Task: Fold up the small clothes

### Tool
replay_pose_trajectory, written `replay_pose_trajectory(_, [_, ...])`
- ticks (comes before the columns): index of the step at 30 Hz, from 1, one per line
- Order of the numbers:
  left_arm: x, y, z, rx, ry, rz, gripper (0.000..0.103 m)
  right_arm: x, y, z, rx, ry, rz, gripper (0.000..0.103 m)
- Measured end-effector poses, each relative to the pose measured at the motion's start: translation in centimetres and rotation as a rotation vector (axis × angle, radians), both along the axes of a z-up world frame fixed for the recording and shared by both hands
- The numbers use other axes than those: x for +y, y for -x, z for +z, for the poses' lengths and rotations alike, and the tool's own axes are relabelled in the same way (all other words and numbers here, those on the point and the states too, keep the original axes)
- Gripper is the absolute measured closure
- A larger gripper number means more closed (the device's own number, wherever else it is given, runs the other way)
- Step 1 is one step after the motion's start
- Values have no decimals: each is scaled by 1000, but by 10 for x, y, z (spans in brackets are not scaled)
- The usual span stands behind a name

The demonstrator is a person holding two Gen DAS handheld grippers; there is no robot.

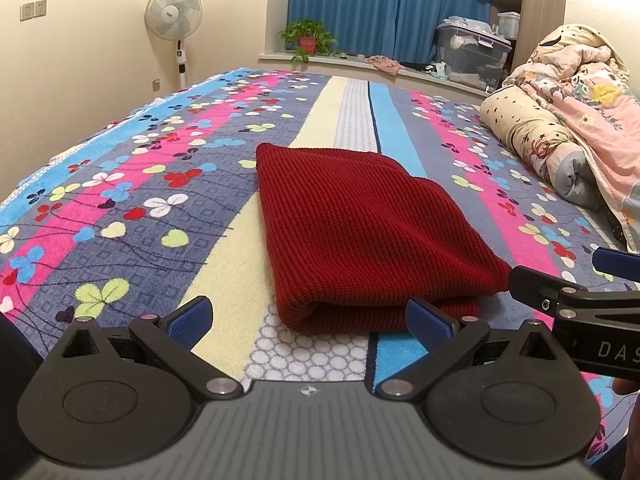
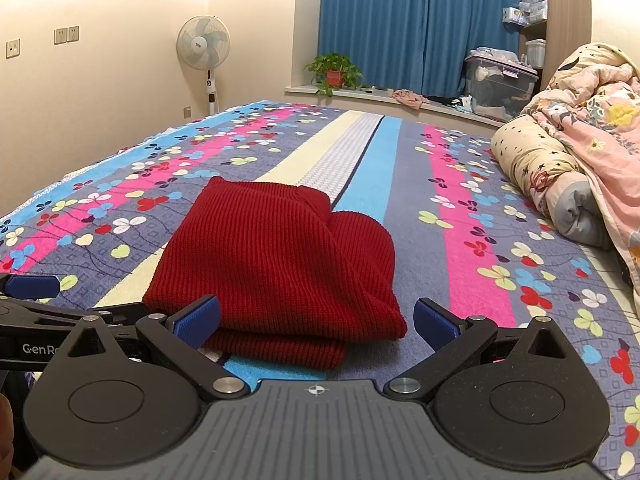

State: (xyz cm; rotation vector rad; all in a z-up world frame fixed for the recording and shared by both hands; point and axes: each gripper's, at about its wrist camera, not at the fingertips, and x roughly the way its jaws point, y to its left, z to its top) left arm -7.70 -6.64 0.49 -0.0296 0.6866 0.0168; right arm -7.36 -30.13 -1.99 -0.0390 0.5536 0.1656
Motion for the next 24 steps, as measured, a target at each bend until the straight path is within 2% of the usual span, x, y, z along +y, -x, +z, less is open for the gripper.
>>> replay_pose_trajectory(24, [5, -3, -9, 12, 3, 12, 0, 0, 2, -11, 8, -6, 2, 1])
